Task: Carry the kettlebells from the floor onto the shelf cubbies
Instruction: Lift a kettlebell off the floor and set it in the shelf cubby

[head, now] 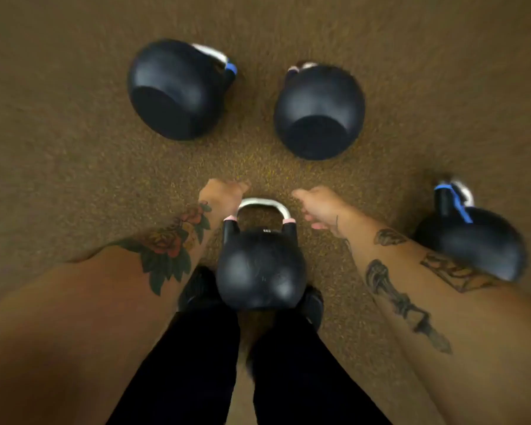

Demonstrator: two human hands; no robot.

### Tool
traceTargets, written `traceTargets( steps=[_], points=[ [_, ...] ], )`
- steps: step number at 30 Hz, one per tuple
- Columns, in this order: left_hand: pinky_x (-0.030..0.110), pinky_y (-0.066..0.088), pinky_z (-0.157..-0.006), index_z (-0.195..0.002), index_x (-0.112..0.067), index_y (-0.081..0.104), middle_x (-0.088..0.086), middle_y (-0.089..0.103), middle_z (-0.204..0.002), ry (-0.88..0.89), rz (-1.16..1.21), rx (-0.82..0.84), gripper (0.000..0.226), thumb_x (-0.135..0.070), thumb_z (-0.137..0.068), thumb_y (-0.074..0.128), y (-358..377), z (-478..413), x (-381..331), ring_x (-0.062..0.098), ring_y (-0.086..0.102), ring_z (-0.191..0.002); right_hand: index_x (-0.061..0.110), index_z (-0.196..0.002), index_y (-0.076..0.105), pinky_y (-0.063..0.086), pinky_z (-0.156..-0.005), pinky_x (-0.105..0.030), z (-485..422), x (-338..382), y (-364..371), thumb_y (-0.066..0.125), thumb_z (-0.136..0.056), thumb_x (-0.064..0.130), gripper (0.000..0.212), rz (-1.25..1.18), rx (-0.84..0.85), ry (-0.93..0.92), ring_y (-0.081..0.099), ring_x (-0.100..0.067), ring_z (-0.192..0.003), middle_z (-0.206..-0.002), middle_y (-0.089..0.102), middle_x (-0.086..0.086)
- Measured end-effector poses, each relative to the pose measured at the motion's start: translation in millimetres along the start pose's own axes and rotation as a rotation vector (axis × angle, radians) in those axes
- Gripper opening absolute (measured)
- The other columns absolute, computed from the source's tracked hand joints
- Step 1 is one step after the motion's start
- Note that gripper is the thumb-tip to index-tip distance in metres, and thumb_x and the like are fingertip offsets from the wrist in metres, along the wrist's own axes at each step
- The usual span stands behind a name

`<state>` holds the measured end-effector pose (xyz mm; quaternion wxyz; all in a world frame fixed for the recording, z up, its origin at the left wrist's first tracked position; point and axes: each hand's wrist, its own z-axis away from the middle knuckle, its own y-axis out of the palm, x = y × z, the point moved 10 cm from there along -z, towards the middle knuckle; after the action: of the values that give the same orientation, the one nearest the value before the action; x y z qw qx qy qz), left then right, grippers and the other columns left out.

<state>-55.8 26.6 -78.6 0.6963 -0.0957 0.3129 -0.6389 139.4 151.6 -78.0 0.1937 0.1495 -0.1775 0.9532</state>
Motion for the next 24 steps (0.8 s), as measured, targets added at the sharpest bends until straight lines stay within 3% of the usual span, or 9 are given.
traceTargets(
  steps=[3, 6, 8, 10, 12, 14, 16, 19, 24],
  points=[
    [0.037, 0.053, -0.096, -0.128, 0.002, 0.067, 0.020, 0.068, -0.132, -0.145, 0.031, -0.014, 0.068, -0.056, -0.093, 0.064, 33.8, -44.1, 54.3, 0.037, 0.065, -0.121, 0.010, -0.108, 0.069, 0.055, -0.096, -0.044, -58.1, -41.0, 15.2, 0.060, -0.097, 0.043, 0.036, -0.025, -0.074, 0.053, 0.064, -0.032, -0.108, -0.116, 0.064, -0.013],
    [0.041, 0.052, -0.103, -0.128, 0.001, 0.068, 0.020, 0.069, -0.131, -0.241, 0.187, 0.056, 0.078, -0.066, -0.088, 0.064, 70.2, -71.0, 98.8, 0.036, 0.066, -0.118, 0.016, -0.086, 0.065, 0.054, -0.083, -0.039, -91.6, -76.5, 45.0, 0.069, -0.091, 0.042, 0.026, -0.104, -0.040, 0.121, 0.061, -0.026, -0.087, -0.100, 0.064, -0.010],
    [0.038, 0.060, -0.088, -0.110, 0.002, 0.071, 0.022, 0.075, -0.115, -0.257, 0.366, 0.090, 0.074, -0.066, -0.083, 0.070, 87.4, -86.7, 109.6, 0.032, 0.075, -0.094, 0.015, -0.086, 0.068, 0.057, -0.080, -0.040, -108.2, -92.7, 63.7, 0.076, -0.086, 0.039, 0.026, -0.233, 0.018, 0.180, 0.068, -0.028, -0.084, -0.097, 0.070, -0.012],
    [0.028, 0.060, -0.057, -0.088, -0.002, 0.068, 0.017, 0.074, -0.082, -0.294, 0.569, 0.156, 0.063, -0.064, -0.081, 0.074, 101.8, -93.7, 112.7, 0.022, 0.072, -0.053, 0.013, -0.087, 0.067, 0.064, -0.076, -0.044, -119.4, -105.0, 76.4, 0.082, -0.082, 0.035, 0.027, -0.291, 0.067, 0.234, 0.073, -0.030, -0.078, -0.090, 0.071, -0.015],
    [0.023, 0.052, -0.046, -0.073, -0.010, 0.062, 0.007, 0.061, -0.057, -0.299, 0.646, 0.204, 0.058, -0.065, -0.079, 0.076, 108.8, -95.3, 108.3, 0.015, 0.058, -0.036, 0.011, -0.094, 0.065, 0.060, -0.052, -0.033, -122.9, -109.7, 89.1, 0.082, -0.084, 0.027, 0.026, -0.348, 0.137, 0.298, 0.069, -0.025, -0.053, -0.077, 0.066, -0.014],
    [0.021, 0.047, -0.042, -0.066, -0.014, 0.059, 0.001, 0.053, -0.045, -0.278, 0.648, 0.199, 0.056, -0.065, -0.076, 0.078, 110.3, -97.6, 104.0, 0.014, 0.050, -0.031, 0.009, -0.095, 0.063, 0.054, -0.045, -0.028, -125.8, -112.8, 98.3, 0.078, -0.086, 0.020, 0.020, -0.366, 0.160, 0.338, 0.061, -0.025, -0.044, -0.071, 0.061, -0.013],
    [0.018, 0.042, -0.036, -0.062, -0.015, 0.056, 0.002, 0.049, -0.041, -0.256, 0.642, 0.184, 0.056, -0.064, -0.075, 0.080, 109.8, -95.9, 101.3, 0.016, 0.047, -0.028, 0.008, -0.078, 0.060, 0.048, -0.045, -0.021, -125.8, -112.7, 98.6, 0.069, -0.085, 0.011, 0.012, -0.372, 0.107, 0.339, 0.051, -0.021, -0.040, -0.057, 0.056, -0.009],
    [0.021, 0.041, -0.040, -0.059, -0.016, 0.056, 0.005, 0.050, -0.043, -0.221, 0.596, 0.160, 0.061, -0.071, -0.066, 0.080, 104.3, -87.8, 100.0, 0.020, 0.048, -0.030, 0.008, -0.061, 0.053, 0.037, -0.046, -0.018, -117.7, -108.7, 97.9, 0.059, -0.080, 0.001, 0.021, -0.411, 0.036, 0.292, 0.042, -0.016, -0.031, -0.040, 0.049, -0.002],
    [0.018, 0.039, -0.037, -0.051, -0.018, 0.055, 0.001, 0.053, -0.040, -0.142, 0.492, 0.122, 0.068, -0.084, -0.051, 0.074, 88.0, -57.9, 78.0, 0.019, 0.053, -0.032, 0.005, -0.064, 0.068, 0.044, -0.055, -0.028, -83.0, -109.6, 74.2, 0.061, -0.061, 0.001, 0.008, -0.458, -0.193, 0.229, 0.051, -0.022, -0.050, -0.042, 0.056, -0.004]
  ],
)
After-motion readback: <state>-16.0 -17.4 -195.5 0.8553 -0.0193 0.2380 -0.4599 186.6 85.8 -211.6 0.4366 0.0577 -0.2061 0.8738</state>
